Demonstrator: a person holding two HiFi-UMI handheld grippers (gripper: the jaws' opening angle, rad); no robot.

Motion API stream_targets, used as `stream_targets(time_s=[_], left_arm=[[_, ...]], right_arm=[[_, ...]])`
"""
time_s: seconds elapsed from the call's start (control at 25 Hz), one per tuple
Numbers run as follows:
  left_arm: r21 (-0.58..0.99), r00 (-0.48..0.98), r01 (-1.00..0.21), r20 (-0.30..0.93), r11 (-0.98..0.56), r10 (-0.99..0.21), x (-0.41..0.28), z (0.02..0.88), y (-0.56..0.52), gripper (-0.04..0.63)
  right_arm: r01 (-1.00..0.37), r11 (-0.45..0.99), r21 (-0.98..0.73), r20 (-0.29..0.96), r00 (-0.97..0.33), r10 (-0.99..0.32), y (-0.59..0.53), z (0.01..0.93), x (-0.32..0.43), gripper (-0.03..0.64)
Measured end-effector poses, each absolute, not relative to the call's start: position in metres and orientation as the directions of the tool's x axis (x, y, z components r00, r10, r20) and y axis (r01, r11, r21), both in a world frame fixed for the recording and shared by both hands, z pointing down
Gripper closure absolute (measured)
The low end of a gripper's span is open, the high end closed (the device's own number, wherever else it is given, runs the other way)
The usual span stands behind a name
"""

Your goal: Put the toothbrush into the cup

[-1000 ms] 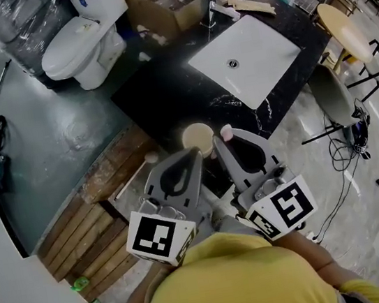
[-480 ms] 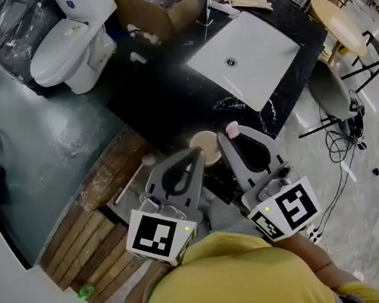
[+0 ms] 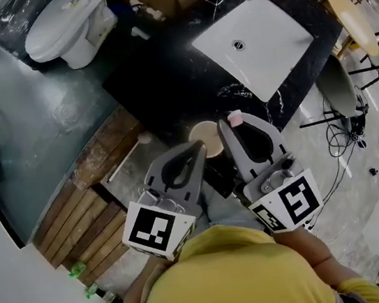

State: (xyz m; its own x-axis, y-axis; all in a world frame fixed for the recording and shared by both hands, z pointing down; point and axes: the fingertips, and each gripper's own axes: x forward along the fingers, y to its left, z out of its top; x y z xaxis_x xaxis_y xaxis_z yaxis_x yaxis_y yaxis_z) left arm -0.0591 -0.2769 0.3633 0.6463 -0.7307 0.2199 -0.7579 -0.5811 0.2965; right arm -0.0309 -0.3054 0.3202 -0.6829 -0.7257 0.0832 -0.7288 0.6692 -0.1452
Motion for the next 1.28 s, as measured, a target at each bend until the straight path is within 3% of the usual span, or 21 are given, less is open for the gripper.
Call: stream_targets(time_s=[0.44,1.28], left_arm=[[0.335,0.616,-0.782,0.284,-0.526,-0.735,-0.057,0.393,-0.285,0.591],[0.345,0.610,-0.788,0.321,-0.510,-0.724,-0.054,0.411,-0.292,0.591]], right_arm=[[-0.704,0.680,-0.205,0.106,-0.706,-0.700,-0.320,0.354,-0.026,0.581],[-0.683,0.683,-0.258,0.302,-0.729,-0.614,-0.324,0.418,-0.037,0.581]])
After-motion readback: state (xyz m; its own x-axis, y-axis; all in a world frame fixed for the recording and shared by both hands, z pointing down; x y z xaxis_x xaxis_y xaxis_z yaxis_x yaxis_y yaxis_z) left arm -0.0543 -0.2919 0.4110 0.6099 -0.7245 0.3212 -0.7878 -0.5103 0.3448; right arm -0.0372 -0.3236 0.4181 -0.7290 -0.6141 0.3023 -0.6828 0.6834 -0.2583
